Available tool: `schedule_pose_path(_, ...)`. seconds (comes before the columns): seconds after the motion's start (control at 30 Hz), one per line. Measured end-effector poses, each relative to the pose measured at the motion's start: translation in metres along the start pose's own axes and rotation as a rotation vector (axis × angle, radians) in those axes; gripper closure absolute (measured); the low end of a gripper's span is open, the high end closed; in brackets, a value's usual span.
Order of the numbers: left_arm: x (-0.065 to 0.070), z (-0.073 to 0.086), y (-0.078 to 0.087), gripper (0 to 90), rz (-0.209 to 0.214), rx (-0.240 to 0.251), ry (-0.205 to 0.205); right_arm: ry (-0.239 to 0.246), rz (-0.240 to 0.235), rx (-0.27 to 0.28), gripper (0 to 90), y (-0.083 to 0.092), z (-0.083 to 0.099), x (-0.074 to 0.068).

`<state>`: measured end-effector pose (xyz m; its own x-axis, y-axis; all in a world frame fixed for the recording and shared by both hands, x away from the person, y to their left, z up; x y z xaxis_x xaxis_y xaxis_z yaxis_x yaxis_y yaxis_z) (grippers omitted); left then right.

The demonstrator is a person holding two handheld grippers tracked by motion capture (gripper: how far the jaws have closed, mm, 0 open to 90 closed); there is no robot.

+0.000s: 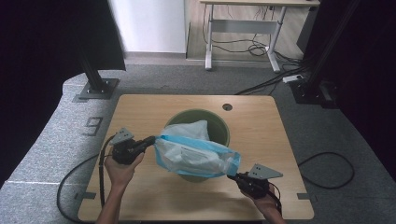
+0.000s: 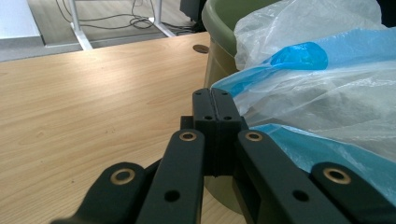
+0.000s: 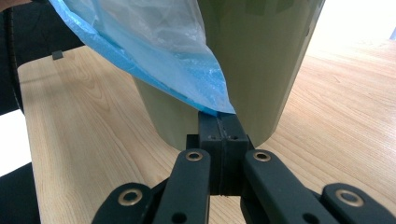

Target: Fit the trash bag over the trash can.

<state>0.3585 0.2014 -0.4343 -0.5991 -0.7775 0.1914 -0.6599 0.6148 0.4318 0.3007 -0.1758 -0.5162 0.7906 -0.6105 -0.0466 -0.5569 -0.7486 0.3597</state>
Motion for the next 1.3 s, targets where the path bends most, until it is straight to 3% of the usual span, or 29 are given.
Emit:
schedule_pose_path(0.1, 0.002, -0.001, 0.003, 90.0, 0.007, 0.01, -0.001, 0.017, -0.002, -0.012, 88.8, 0.001, -0.001, -0.001)
schedule_pose_path(0.17, 0.004, -0.003, 0.008, 90.0, 0.013, 0.025, -0.005, 0.016, 0.0, 0.003, 83.6, 0.008, -0.005, 0.0)
schedule_pose_path(0.2, 0.005, -0.005, 0.011, 90.0, 0.018, 0.034, -0.011, 0.011, 0.019, 0.028, 74.9, 0.017, -0.008, 0.004)
schedule_pose_path(0.23, 0.006, -0.006, 0.013, 90.0, 0.019, 0.038, -0.013, 0.004, 0.038, 0.036, 72.0, 0.023, -0.009, 0.007)
schedule_pose_path(0.4, 0.009, -0.008, 0.015, 90.0, 0.019, 0.04, -0.026, -0.019, 0.106, 0.071, 67.5, 0.046, -0.014, 0.023)
schedule_pose_path(0.43, 0.009, -0.007, 0.015, 90.0, 0.014, 0.038, -0.031, -0.028, 0.135, 0.098, 66.0, 0.058, -0.02, 0.029)
schedule_pose_path(0.53, 0.01, -0.007, 0.014, 90.0, 0.008, 0.038, -0.035, -0.024, 0.165, 0.129, 64.0, 0.071, -0.033, 0.036)
schedule_pose_path(0.63, 0.01, -0.007, 0.014, 90.0, 0.008, 0.038, -0.035, -0.019, 0.176, 0.149, 62.0, 0.077, -0.043, 0.039)
schedule_pose_path(0.7, 0.01, -0.008, 0.015, 90.0, 0.01, 0.038, -0.036, -0.01, 0.179, 0.182, 57.5, 0.082, -0.062, 0.04)
schedule_pose_path(0.77, 0.011, -0.009, 0.016, 90.0, 0.011, 0.039, -0.036, -0.005, 0.175, 0.19, 56.7, 0.083, -0.069, 0.039)
schedule_pose_path(0.87, 0.012, -0.011, 0.018, 90.0, 0.013, 0.045, -0.039, 0.032, 0.149, 0.195, 53.5, 0.079, -0.096, 0.033)
schedule_pose_path(0.93, 0.012, -0.011, 0.018, 90.0, 0.014, 0.046, -0.038, 0.039, 0.144, 0.192, 53.0, 0.077, -0.103, 0.031)
schedule_pose_path(1.07, 0.012, -0.011, 0.019, 90.0, 0.017, 0.049, -0.037, 0.068, 0.097, 0.161, 51.4, 0.059, -0.12, 0.02)
schedule_pose_path(1.3, 0.011, -0.012, 0.02, 90.0, 0.016, 0.055, -0.036, 0.064, 0.035, 0.08, 52.9, 0.035, -0.109, 0.017)
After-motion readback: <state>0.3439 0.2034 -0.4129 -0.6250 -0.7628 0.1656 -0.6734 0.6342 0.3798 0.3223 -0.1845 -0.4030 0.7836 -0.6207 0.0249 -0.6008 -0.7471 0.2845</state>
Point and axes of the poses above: each handheld gripper's, and its own axes: y roughly backward along the jaws, z roughly out of its underside, x roughly to its right, the point moved 4 cm from there along -y, roughly forward along the jaws, and after that the axes turned 2 degrees about y, right-handed, at the moved point
